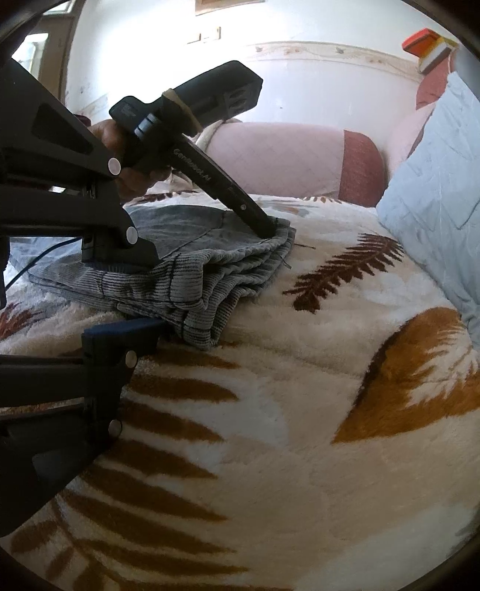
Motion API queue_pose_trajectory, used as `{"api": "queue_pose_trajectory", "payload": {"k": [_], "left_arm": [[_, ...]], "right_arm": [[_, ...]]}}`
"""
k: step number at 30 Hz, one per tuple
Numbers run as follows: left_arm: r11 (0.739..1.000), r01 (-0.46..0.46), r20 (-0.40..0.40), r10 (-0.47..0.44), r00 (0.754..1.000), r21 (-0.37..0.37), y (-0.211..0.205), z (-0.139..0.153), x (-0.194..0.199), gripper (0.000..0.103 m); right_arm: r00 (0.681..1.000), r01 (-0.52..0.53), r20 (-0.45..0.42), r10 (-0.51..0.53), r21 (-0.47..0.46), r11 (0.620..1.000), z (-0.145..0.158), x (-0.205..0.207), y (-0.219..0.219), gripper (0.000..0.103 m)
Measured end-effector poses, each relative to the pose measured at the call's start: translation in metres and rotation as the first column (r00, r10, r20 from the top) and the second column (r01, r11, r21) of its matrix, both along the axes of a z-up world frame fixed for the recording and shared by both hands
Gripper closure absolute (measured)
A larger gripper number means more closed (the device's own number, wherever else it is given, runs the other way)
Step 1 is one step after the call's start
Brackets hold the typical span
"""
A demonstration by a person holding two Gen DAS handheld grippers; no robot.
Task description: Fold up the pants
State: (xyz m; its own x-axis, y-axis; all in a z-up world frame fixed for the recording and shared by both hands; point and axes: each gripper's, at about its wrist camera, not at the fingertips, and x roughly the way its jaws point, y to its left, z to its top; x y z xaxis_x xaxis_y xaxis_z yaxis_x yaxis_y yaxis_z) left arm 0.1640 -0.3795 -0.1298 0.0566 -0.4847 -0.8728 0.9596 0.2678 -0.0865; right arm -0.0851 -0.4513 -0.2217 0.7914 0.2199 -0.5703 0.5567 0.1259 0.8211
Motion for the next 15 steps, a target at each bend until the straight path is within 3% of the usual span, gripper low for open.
{"api": "queue_pose_trajectory", "payload": {"k": [15], "left_arm": [[0.989, -0.088, -0.011, 0.087, 0.996, -0.117, 0.029, 0.043, 0.009, 0.096]], "right_arm": [[0.988, -0.093, 0.109, 0.107, -0.127, 0.987, 0.035, 0.013, 0.022, 0.086]]}}
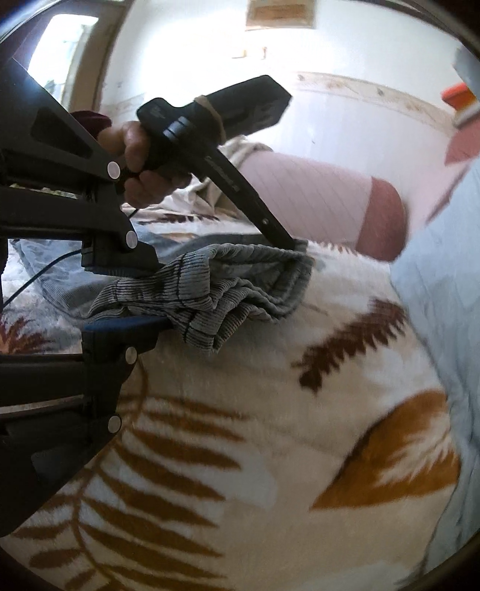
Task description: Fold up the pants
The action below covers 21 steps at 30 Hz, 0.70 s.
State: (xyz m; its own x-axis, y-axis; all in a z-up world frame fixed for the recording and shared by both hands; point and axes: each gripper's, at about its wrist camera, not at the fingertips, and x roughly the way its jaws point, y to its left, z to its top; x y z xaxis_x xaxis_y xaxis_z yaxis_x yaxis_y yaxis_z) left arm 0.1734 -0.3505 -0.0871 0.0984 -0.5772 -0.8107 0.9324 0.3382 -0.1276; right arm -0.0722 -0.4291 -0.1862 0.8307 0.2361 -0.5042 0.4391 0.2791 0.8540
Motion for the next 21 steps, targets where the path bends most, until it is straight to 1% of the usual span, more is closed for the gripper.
{"api": "queue_pose_trajectory", "payload": {"k": [3, 5, 7, 8, 9, 10, 12, 14, 15, 16, 17, 18, 19, 21], "left_arm": [[0.999, -0.042, -0.003, 0.042, 0.999, -0.033, 0.014, 0.007, 0.006, 0.097], [0.997, -0.072, -0.009, 0.072, 0.997, -0.035, 0.022, 0.008, 0.012, 0.097], [0.995, -0.097, -0.041, 0.096, 0.995, -0.032, 0.029, 0.007, 0.017, 0.097], [0.994, -0.111, -0.042, 0.111, 0.993, -0.018, 0.031, 0.005, 0.019, 0.097], [0.992, -0.125, -0.032, 0.125, 0.992, -0.006, 0.030, 0.003, 0.019, 0.097], [0.993, -0.120, -0.033, 0.120, 0.992, 0.003, 0.030, 0.001, 0.019, 0.096], [0.996, -0.085, -0.044, 0.087, 0.995, 0.038, 0.025, -0.008, 0.015, 0.094], [0.998, -0.032, -0.060, 0.035, 0.998, 0.056, 0.017, -0.016, 0.007, 0.087], [0.998, 0.001, -0.066, 0.003, 0.998, 0.055, 0.013, -0.019, 0.002, 0.078], [0.998, 0.027, -0.057, -0.023, 0.998, 0.059, 0.008, -0.022, -0.003, 0.064], [0.997, 0.039, -0.044, -0.036, 0.998, 0.066, 0.003, -0.024, -0.006, 0.058], [0.997, 0.047, -0.039, -0.044, 0.998, 0.068, -0.002, -0.027, -0.008, 0.053], [0.996, 0.058, -0.052, -0.055, 0.997, 0.068, -0.007, -0.030, -0.008, 0.053], [0.994, 0.074, -0.075, -0.068, 0.995, 0.082, -0.015, -0.035, -0.008, 0.054]], "right_arm": [[0.999, -0.030, 0.020, 0.030, -0.029, 0.999, 0.008, 0.004, 0.008, 0.087], [0.998, -0.058, 0.032, 0.060, -0.064, 0.996, 0.015, 0.007, 0.017, 0.087], [0.996, -0.079, 0.031, 0.082, -0.101, 0.992, 0.020, 0.012, 0.024, 0.087], [0.996, -0.078, 0.025, 0.081, -0.102, 0.992, 0.019, 0.012, 0.025, 0.087], [0.997, -0.072, 0.015, 0.074, -0.083, 0.994, 0.015, 0.012, 0.024, 0.087], [0.998, -0.065, 0.002, 0.065, -0.067, 0.996, 0.011, 0.011, 0.021, 0.087], [0.997, -0.016, -0.072, 0.014, -0.031, 0.999, -0.003, 0.009, 0.010, 0.085], [0.991, 0.047, -0.130, -0.038, 0.061, 0.997, -0.024, -0.002, -0.003, 0.085], [0.987, 0.077, -0.152, -0.059, 0.113, 0.991, -0.035, -0.007, -0.009, 0.085], [0.989, 0.091, -0.128, -0.069, 0.178, 0.980, -0.043, -0.009, -0.013, 0.085], [0.990, 0.093, -0.122, -0.069, 0.203, 0.975, -0.046, -0.011, -0.015, 0.085], [0.991, 0.083, -0.122, -0.060, 0.196, 0.977, -0.045, -0.010, -0.017, 0.085], [0.991, 0.073, -0.125, -0.052, 0.177, 0.982, -0.043, -0.009, -0.016, 0.085], [0.991, 0.068, -0.125, -0.047, 0.170, 0.983, -0.044, -0.010, -0.017, 0.085]]}}
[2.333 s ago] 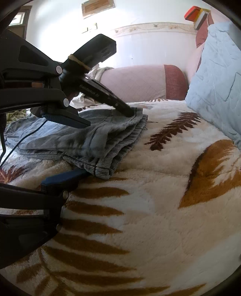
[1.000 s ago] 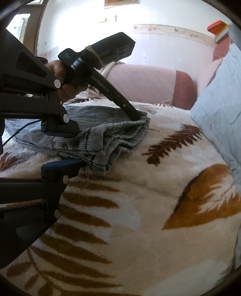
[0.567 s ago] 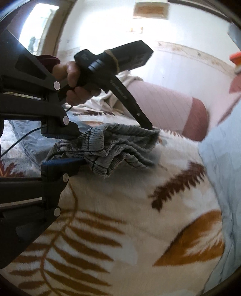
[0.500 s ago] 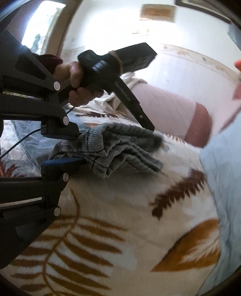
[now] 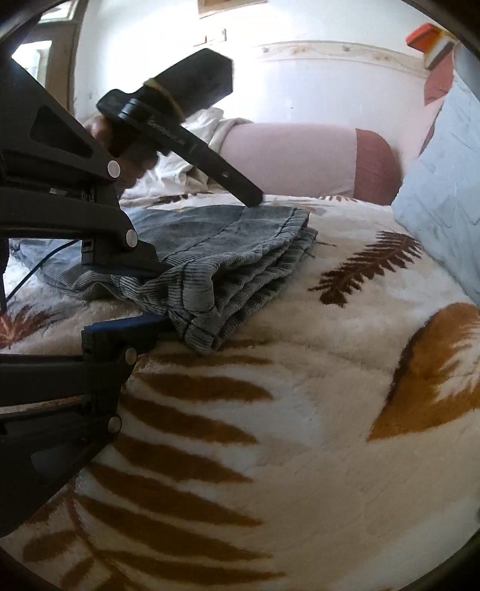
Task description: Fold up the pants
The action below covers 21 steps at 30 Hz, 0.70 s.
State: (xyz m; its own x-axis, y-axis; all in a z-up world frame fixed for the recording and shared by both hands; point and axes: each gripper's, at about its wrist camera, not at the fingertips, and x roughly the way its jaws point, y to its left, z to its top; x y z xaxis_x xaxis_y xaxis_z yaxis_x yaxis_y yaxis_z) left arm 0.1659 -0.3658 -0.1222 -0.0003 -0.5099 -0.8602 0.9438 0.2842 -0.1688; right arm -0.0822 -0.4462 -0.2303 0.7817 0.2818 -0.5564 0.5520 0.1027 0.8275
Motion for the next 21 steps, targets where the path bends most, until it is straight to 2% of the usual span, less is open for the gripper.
{"api": "queue_pose_trajectory", "payload": {"k": [2, 3, 5, 10, 16, 21], "left_arm": [[0.999, 0.029, -0.016, -0.029, 0.999, 0.023, -0.008, -0.008, 0.000, 0.055], [0.998, 0.040, -0.010, -0.040, 0.999, 0.039, -0.012, -0.012, -0.001, 0.062], [0.998, 0.048, -0.021, -0.047, 0.999, 0.051, -0.017, -0.019, 0.000, 0.065], [0.999, 0.043, -0.069, -0.042, 0.997, 0.020, -0.021, -0.023, 0.006, 0.075], [0.999, 0.032, -0.048, -0.032, 0.998, -0.004, -0.019, -0.021, 0.000, 0.083], [0.999, 0.000, -0.049, -0.002, 0.999, -0.036, -0.011, -0.010, 0.004, 0.091]], "right_arm": [[1.000, -0.005, 0.006, 0.005, 0.011, 1.000, -0.002, 0.000, 0.000, 0.084], [1.000, -0.009, 0.007, 0.009, 0.014, 1.000, -0.002, 0.000, 0.000, 0.084], [1.000, -0.018, 0.011, 0.018, 0.016, 1.000, -0.002, 0.000, -0.003, 0.084], [0.999, -0.033, 0.015, 0.033, 0.013, 0.999, 0.000, 0.003, -0.005, 0.084], [0.999, -0.041, 0.011, 0.041, -0.016, 0.999, 0.003, 0.012, -0.001, 0.084], [0.998, -0.056, 0.007, 0.057, -0.078, 0.995, 0.009, 0.016, 0.004, 0.086]]}}
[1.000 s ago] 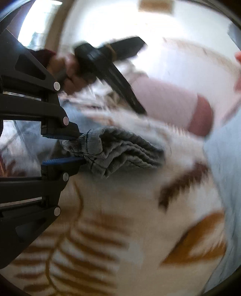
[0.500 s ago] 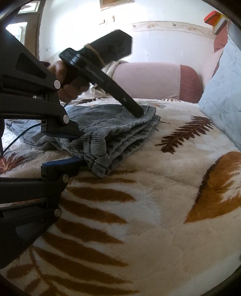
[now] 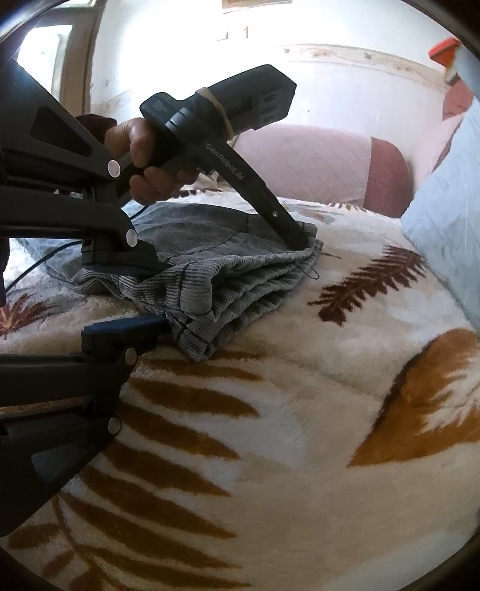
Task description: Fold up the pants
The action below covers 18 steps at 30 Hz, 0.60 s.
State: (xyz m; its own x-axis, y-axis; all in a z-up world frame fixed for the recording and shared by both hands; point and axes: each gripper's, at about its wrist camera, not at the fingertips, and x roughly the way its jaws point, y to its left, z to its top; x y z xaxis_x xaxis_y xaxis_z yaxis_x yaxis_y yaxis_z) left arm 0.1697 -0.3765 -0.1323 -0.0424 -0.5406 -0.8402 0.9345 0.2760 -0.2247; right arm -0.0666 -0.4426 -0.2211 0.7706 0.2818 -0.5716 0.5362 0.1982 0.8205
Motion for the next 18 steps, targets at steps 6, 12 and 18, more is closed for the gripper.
{"api": "queue_pose_trajectory", "payload": {"k": [6, 12, 18], "left_arm": [[0.996, -0.034, -0.010, 0.033, 0.999, -0.078, 0.018, 0.033, 0.007, 0.092], [0.987, -0.067, 0.007, 0.068, 0.998, -0.144, 0.047, 0.069, 0.009, 0.092], [0.974, -0.117, 0.021, 0.124, 0.992, -0.196, 0.087, 0.093, 0.014, 0.092]], "right_arm": [[0.999, -0.012, 0.031, 0.014, -0.070, 0.997, 0.013, 0.001, 0.007, 0.087], [0.994, -0.030, 0.103, 0.043, -0.121, 0.992, 0.030, 0.000, 0.017, 0.087], [0.976, -0.104, 0.171, 0.133, -0.172, 0.980, 0.051, 0.009, 0.041, 0.088]]}}
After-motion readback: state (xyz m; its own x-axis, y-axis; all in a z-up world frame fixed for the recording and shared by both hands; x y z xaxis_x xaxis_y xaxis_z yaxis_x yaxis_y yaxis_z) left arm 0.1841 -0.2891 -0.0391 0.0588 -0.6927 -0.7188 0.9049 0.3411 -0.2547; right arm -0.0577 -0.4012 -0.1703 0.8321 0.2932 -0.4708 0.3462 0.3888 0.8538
